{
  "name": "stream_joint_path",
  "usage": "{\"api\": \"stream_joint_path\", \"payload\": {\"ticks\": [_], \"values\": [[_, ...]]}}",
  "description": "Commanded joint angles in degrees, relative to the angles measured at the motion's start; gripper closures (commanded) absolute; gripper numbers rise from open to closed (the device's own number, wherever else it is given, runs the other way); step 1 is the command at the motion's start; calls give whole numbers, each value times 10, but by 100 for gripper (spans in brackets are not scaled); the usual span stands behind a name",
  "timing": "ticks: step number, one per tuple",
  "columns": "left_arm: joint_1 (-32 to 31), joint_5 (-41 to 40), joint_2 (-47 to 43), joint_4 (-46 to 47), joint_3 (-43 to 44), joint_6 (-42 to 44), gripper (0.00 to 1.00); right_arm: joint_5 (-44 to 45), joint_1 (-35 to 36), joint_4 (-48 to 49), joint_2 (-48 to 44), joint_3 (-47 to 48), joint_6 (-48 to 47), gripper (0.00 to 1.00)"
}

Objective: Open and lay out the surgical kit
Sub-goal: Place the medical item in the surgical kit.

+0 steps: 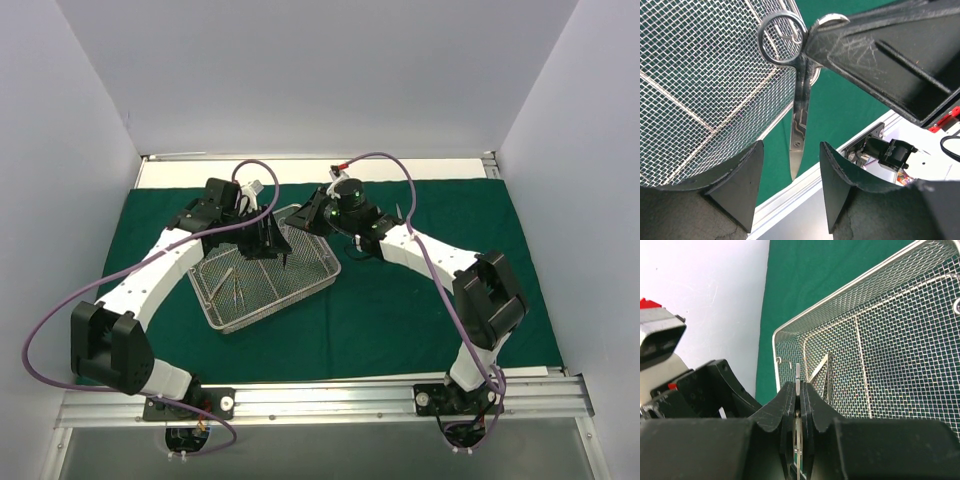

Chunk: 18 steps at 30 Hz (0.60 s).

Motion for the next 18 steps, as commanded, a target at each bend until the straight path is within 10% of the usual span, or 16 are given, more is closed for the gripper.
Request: {"api": "stream_joint_path", "payload": {"ticks": [1, 7, 14, 18], "values": [[-9, 15, -8, 23, 9, 0, 44, 14, 2, 12, -23, 32, 5, 100], [-18, 34, 4, 26, 14, 2, 53, 17, 1, 8, -26, 35, 6, 100], [-16, 70, 19, 12, 25, 9, 98, 16, -8, -6, -43, 42, -2, 100], [-14, 55, 11, -10, 46, 31, 98, 31, -21, -80, -76, 44, -77, 64]]}}
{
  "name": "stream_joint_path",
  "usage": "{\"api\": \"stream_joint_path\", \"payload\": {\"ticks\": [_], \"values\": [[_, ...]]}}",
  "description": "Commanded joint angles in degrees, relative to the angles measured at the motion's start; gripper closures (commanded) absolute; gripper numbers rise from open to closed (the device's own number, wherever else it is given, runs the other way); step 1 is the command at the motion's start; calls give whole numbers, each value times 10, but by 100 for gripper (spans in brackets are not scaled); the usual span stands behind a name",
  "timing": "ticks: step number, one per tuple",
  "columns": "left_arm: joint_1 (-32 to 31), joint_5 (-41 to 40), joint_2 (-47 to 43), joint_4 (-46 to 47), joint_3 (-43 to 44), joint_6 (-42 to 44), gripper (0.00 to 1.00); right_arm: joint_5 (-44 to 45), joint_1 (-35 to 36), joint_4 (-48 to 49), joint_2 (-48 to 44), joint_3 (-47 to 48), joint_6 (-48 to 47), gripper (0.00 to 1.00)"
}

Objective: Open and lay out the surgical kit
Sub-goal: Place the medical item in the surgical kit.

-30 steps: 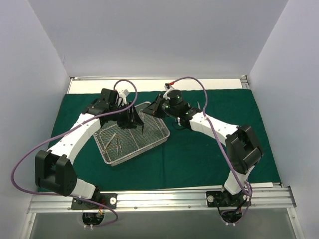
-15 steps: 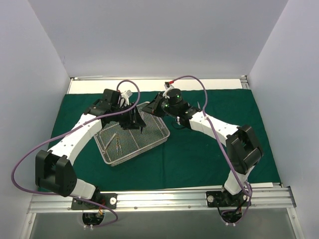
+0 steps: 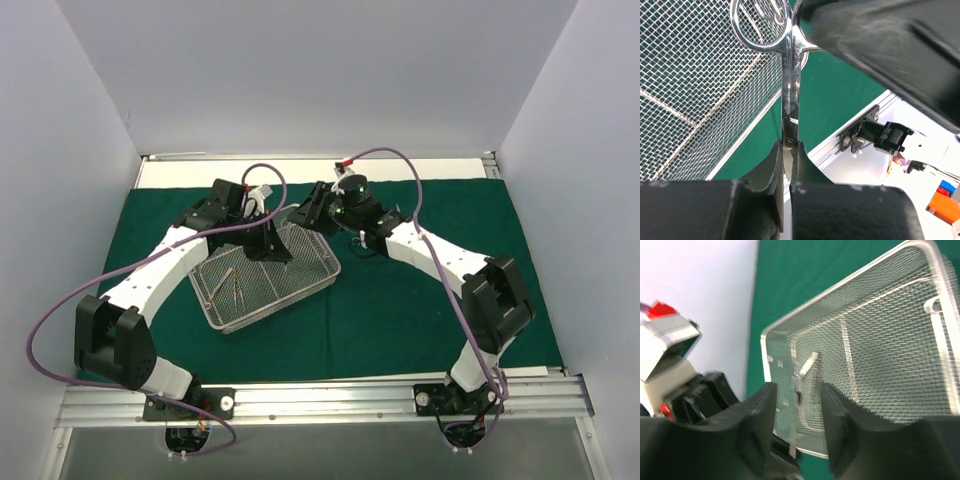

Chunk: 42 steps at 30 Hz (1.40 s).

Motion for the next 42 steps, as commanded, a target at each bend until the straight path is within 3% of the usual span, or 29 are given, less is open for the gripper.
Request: {"api": "stream_joint_path", "payload": {"ticks": [1, 4, 6, 8, 10, 12, 13, 15, 17, 18, 19, 21, 26, 29, 36, 42], "values": [[1, 14, -6, -23, 50, 33, 98, 28, -12, -59, -73, 35, -95, 58], [1, 36, -5, -39, 55, 51, 98, 41, -16, -130, -114, 38, -224, 50], [1, 52, -11, -40, 48, 51, 98, 40, -21, -162, -143, 31, -282, 49], [10, 110, -22, -9, 27, 37, 98, 33, -14, -188, -182, 11, -400, 53], [15, 194, -34, 72, -11, -22, 98, 25, 2, -181, -240, -37, -528, 56], [18, 222, -50, 108, -23, -80, 98, 14, 19, -170, -288, -78, -635, 56], [18, 239, -57, 132, -27, -97, 98, 9, 32, -152, -337, -100, -736, 55], [19, 262, -74, 174, -45, -178, 98, 2, 37, -128, -381, -155, -816, 55], [18, 308, -96, 319, -92, -273, 98, 3, 41, -117, -422, -180, -885, 55], [17, 307, -107, 374, -109, -372, 98, -2, 44, -129, -427, -176, -906, 55], [15, 304, -119, 477, -126, -421, 98, -8, 46, -141, -422, -168, -923, 57], [15, 313, -138, 562, -167, -535, 98, -14, 65, -189, -411, -135, -974, 57], [5, 311, -166, 668, -230, -673, 98, -2, 131, -204, -413, -113, -1064, 58], [-10, 303, -182, 781, -277, -785, 98, -27, 147, -222, -390, -91, -1109, 58], [-15, 301, -253, 759, -313, -872, 98, -38, 176, -231, -361, -51, -1206, 60], [-18, 300, -302, 703, -303, -890, 98, -54, 182, -225, -346, -42, -1251, 62]]}}
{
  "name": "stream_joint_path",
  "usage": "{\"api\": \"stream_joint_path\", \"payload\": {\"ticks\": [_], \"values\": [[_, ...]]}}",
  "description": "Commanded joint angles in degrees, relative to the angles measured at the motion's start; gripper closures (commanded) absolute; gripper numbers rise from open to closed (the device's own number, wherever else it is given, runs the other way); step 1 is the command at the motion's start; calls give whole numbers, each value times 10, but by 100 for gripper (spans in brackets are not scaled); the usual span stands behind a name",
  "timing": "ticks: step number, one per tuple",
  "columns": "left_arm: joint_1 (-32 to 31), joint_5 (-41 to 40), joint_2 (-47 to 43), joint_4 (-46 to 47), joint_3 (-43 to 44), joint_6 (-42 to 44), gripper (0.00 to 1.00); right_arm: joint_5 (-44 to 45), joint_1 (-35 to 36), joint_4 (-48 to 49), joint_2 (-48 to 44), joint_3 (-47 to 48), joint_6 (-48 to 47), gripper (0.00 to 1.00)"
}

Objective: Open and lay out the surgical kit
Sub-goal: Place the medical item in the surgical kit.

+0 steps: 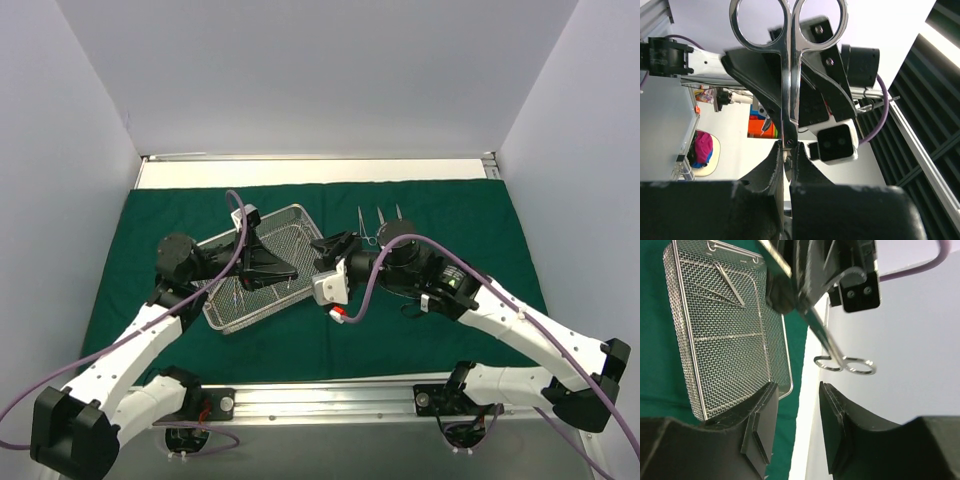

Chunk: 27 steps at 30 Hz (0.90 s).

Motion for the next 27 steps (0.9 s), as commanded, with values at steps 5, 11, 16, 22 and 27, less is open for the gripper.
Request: {"api": "stream_joint_path", "payload": {"ticks": [5, 11, 16, 22, 27], "values": [[-4, -6, -40, -8, -5, -104, 98, -4, 20, 50, 0, 20, -46, 62], [-4, -12, -32, -8, -4, -108, 98, 2, 36, 69, 0, 39, -48, 62], [-8, -11, -15, -7, 11, -104, 98, 4, 45, 67, 17, 46, -59, 62], [-17, -20, -6, -8, 18, -108, 98, 1, 46, 64, 36, 48, -83, 62], [-18, -25, -5, -15, 24, -108, 98, 5, 44, 58, 25, 36, -87, 62]]}}
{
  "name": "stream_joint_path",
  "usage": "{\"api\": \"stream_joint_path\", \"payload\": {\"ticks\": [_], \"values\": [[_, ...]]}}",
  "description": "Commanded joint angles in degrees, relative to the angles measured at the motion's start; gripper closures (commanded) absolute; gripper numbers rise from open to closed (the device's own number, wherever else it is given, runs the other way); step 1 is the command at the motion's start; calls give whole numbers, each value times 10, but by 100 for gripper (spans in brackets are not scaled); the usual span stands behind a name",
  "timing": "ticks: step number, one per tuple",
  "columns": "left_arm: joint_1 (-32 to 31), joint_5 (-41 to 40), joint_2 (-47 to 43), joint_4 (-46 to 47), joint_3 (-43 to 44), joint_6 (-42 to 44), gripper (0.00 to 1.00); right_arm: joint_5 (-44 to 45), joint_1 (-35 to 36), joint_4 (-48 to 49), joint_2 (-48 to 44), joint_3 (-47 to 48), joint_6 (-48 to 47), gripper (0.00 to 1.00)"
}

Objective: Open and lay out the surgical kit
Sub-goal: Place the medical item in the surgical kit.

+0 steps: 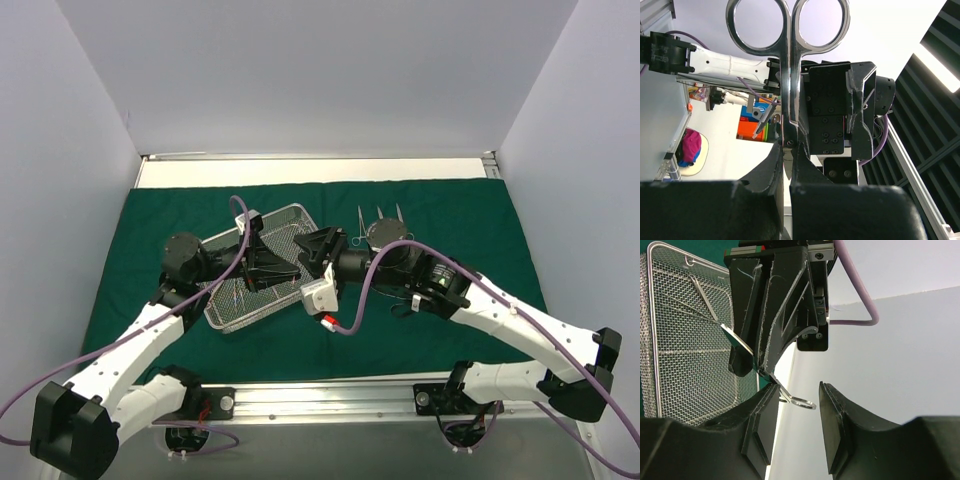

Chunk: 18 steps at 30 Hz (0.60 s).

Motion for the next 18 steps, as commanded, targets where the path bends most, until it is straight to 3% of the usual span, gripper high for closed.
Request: {"api": "stream_joint_path", "payload": {"ticks": [1, 18], "values": [[-7, -8, -3, 17, 35, -94, 98, -3, 3, 15, -8, 2, -11, 62], [-8, -12, 11, 31, 30, -98, 98, -34, -30, -13, -38, -12, 0, 69]]}}
